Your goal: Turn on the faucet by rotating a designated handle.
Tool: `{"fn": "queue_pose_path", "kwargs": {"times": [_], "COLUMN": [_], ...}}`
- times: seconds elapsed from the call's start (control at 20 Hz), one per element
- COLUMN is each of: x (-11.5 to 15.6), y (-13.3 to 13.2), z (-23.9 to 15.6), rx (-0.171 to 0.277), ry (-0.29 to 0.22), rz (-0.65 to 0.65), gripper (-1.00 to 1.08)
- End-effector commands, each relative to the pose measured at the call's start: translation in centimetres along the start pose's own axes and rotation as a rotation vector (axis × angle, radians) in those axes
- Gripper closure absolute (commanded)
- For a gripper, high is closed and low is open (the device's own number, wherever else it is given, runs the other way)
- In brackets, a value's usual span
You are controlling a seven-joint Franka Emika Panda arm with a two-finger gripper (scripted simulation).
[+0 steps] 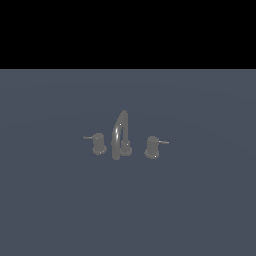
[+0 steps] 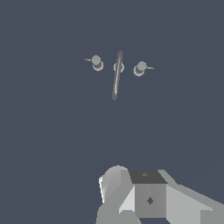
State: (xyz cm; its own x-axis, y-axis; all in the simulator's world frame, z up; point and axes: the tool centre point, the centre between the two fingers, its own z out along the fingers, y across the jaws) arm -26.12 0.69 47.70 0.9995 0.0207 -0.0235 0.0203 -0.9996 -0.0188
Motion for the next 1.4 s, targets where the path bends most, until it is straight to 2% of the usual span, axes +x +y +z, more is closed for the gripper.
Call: {"fn": "queue_pose_path", "kwargs": {"times": [0.0,0.65,1.35], "x": [0.0,0.6,3.5], "y": [0.0,-1.7,-6.6], "z": [0.0,2.2,8.9], "rx": [0.000,0.000,0.003], "ry": [0.000,0.001,0.006], "rz": [0.000,0.091,0.367], "gripper": [1.08,1.08,1.08]}}
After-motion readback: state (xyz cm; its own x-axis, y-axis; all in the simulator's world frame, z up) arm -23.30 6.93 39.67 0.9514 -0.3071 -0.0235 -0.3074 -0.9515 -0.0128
